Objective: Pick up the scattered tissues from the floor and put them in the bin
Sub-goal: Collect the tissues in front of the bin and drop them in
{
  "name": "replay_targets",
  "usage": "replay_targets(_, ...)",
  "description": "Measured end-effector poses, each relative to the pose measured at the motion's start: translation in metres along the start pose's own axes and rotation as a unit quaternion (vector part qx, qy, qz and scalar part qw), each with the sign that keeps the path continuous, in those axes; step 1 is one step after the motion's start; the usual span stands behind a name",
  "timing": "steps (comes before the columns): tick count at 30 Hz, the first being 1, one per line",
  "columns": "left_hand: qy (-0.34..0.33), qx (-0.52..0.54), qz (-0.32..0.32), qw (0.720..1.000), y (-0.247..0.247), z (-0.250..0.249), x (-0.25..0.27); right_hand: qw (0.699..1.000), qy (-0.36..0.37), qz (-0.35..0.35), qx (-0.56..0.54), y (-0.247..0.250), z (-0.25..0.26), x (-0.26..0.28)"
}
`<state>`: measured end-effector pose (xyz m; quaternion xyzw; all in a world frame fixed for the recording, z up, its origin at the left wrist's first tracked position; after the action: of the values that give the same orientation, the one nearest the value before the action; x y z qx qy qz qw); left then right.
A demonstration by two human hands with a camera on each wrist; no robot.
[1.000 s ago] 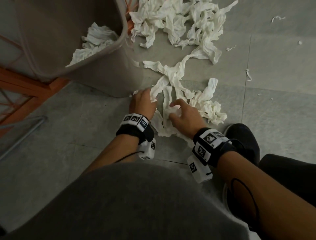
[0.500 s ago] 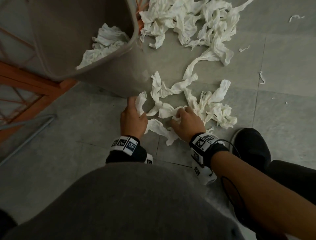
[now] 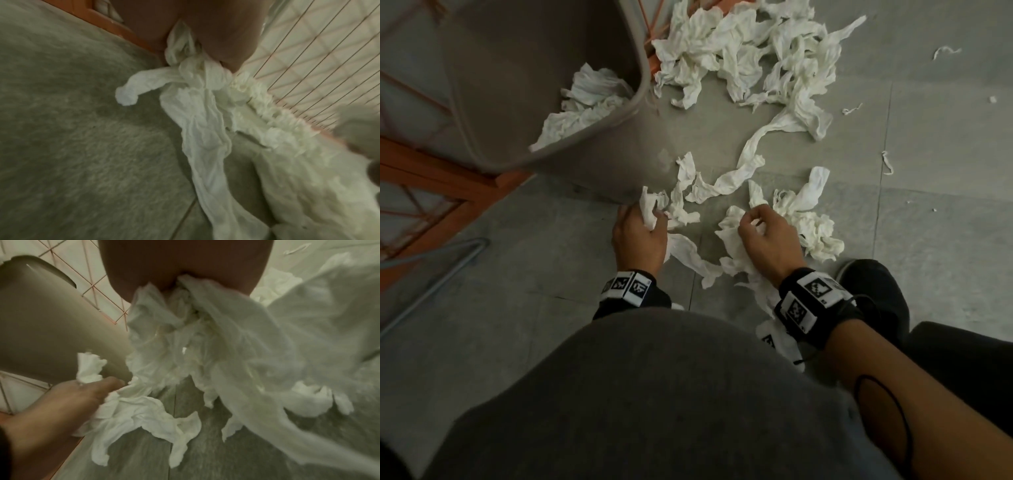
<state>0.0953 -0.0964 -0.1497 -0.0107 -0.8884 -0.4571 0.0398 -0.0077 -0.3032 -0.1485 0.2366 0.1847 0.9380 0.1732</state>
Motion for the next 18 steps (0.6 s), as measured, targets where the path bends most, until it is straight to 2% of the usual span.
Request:
replay_targets(2, -0.043, 0.005, -0.005, 0.999, 0.002, -0.011, 0.004, 1.000, 0.002, 0.011, 0.021, 0.002, 0.000, -0.003)
replay_targets(4, -0.065, -0.009, 0.037, 0.997, -0.011, -0.017, 0.003, 0.997, 0.014, 0.035, 0.069, -0.001, -0.003, -0.007)
replay_targets(8, -0.039, -0.063, 0.116, 0.990, -0.041, -0.012, 0.001, 0.976, 0.034, 0.093, 0.195, -0.021, -0.011, -0.020)
replay_targets(10, -0.051, -0.071, 0.117, 0.989, -0.046, -0.010, 0.001, 0.958, 0.049, 0.122, 0.255, -0.031, -0.016, -0.022)
replay_targets(13, -0.055, -0.060, 0.125, 0.989, -0.046, -0.008, 0.002, 0.944, 0.072, 0.122, 0.298, -0.035, -0.022, -0.021)
replay_targets(18, 0.000, -0.013, 0.058, 0.998, -0.025, 0.007, 0.003, 0.958, 0.054, 0.096, 0.263, -0.033, -0.022, -0.021)
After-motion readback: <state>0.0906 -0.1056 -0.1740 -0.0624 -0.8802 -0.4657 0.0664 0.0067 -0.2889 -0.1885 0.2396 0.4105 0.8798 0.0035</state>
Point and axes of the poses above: each hand's wrist, its own x-axis away from the middle knuckle, its own y-axis out of the back of the hand, z = x × y, the point moved 6 cm from there along -x, towards the middle knuckle, and after that the axes turned 5 degrees about y, right-handed, at the moved point
